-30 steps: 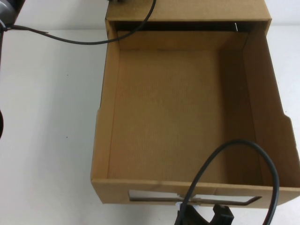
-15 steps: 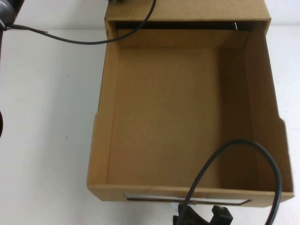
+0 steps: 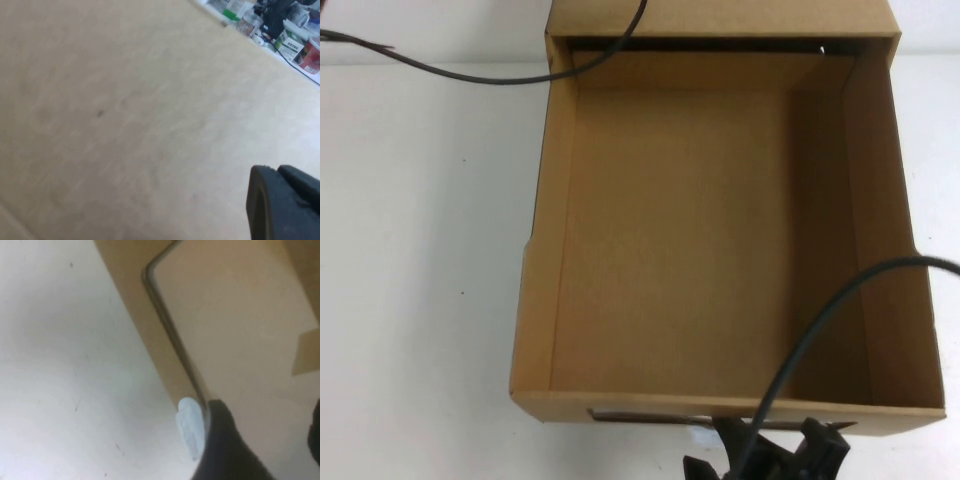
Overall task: Open the shoe box
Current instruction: 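Pull the top drawer of the cardboard box fully open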
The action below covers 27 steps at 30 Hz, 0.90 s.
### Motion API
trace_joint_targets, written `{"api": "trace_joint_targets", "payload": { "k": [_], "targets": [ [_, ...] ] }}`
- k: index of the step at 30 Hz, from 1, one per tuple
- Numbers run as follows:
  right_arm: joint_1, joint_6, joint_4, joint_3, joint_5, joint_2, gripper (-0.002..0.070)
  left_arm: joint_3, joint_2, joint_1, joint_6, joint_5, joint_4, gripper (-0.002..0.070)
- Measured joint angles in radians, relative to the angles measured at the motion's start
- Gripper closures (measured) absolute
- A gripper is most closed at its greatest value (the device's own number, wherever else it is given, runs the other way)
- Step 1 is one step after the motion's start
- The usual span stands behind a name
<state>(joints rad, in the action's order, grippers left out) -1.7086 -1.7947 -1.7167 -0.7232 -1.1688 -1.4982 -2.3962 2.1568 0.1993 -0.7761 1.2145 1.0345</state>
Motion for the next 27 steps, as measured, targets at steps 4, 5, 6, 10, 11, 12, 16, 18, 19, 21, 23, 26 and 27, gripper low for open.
{"api": "trace_joint_targets", "payload": {
  "k": [4,5,6,10,11,12,16,18,19,21,23,26,27],
  "targets": [
    [-0.026,0.0,0.0,0.002,0.0,0.048,0.038,0.0,-0.052,0.0,-0.017,-0.002,0.0,0.0682],
    [-0.036,0.0,0.0,0.002,0.0,0.059,0.0395,0.0,-0.065,0.0,-0.017,-0.005,0.0,0.0682],
    [-0.047,0.0,0.0,0.002,0.0,0.069,0.0412,0.0,-0.079,0.0,-0.017,-0.01,0.0,0.0682],
    [-0.077,0.0,0.001,0.002,-0.006,0.086,0.0484,0.0,-0.119,0.0,-0.019,-0.017,-0.008,0.0682],
    [-0.081,0.0,0.001,0.002,-0.006,0.086,0.0504,0.0,-0.125,0.0,-0.019,-0.017,-0.01,0.0682],
    [-0.081,0.0,0.001,0.002,-0.006,0.086,0.0523,0.0,-0.132,0.0,-0.019,-0.017,-0.016,0.0682],
    [-0.083,0.0,-0.017,0.002,-0.008,0.086,0.0575,0.0,-0.161,0.0,-0.017,-0.012,-0.044,0.0682],
    [-0.089,0.0,-0.019,0.002,-0.01,0.086,0.0592,0.0,-0.174,0.0,-0.017,-0.004,-0.052,0.0682],
    [-0.094,0.0,-0.019,0.003,-0.01,0.086,0.0599,0.0,-0.181,0.0,-0.017,-0.002,-0.061,0.0682],
    [-0.117,0.0,-0.014,0.003,-0.012,0.086,0.0624,0.0,-0.2,0.0,-0.017,-0.002,-0.084,0.0682],
    [-0.146,0.0,-0.011,-0.002,-0.012,0.086,0.0657,0.0,-0.222,0.0,-0.009,-0.011,-0.127,0.0682],
    [-0.183,-0.008,-0.008,-0.031,-0.012,0.101,0.0684,0.0,-0.268,0.0,0.026,-0.037,-0.231,0.0682],
    [-0.191,-0.021,-0.008,-0.043,-0.012,0.113,0.0687,0.0,-0.285,0.0,0.042,-0.042,-0.271,0.0682]
  ]
}}
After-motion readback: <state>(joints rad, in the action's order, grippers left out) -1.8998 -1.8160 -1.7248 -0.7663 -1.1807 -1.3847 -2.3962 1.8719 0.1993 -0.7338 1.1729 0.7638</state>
